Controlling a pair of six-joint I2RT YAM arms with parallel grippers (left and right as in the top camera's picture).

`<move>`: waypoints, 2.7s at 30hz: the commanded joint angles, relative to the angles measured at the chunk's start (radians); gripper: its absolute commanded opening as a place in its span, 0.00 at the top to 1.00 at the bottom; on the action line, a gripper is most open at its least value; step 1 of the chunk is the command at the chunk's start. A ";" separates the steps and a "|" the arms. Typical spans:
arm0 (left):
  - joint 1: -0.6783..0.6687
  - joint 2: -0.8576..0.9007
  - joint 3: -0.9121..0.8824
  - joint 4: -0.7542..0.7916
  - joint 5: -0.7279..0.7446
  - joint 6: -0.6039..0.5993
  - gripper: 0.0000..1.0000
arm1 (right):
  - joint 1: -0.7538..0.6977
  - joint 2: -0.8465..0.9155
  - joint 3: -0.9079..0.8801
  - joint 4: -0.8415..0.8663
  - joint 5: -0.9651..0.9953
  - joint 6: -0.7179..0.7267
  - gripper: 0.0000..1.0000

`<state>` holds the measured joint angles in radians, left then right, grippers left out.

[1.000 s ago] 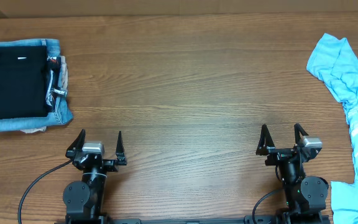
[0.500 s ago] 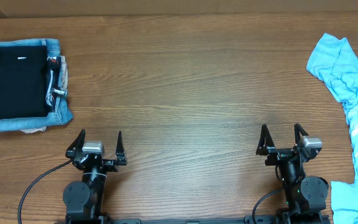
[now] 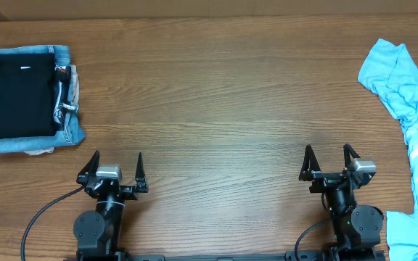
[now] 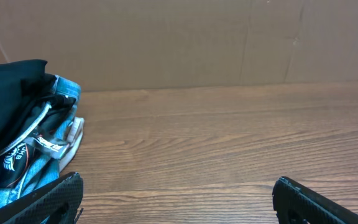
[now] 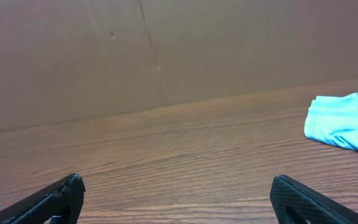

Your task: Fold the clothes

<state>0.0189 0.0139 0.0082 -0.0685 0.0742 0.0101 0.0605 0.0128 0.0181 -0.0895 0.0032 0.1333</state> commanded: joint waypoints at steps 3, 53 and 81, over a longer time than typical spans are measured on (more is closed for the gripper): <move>-0.006 -0.008 -0.003 -0.003 -0.007 0.020 0.00 | -0.004 -0.010 -0.010 0.006 -0.005 -0.003 0.00; -0.006 -0.008 0.000 0.017 0.025 -0.046 0.00 | -0.004 -0.010 0.034 -0.052 -0.018 0.006 0.00; -0.006 0.554 0.813 -0.710 0.032 -0.170 0.00 | -0.042 0.745 0.826 -0.759 0.270 0.319 0.00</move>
<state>0.0189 0.5282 0.7738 -0.7719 0.0940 -0.1490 0.0536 0.7223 0.8158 -0.8295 0.1772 0.3504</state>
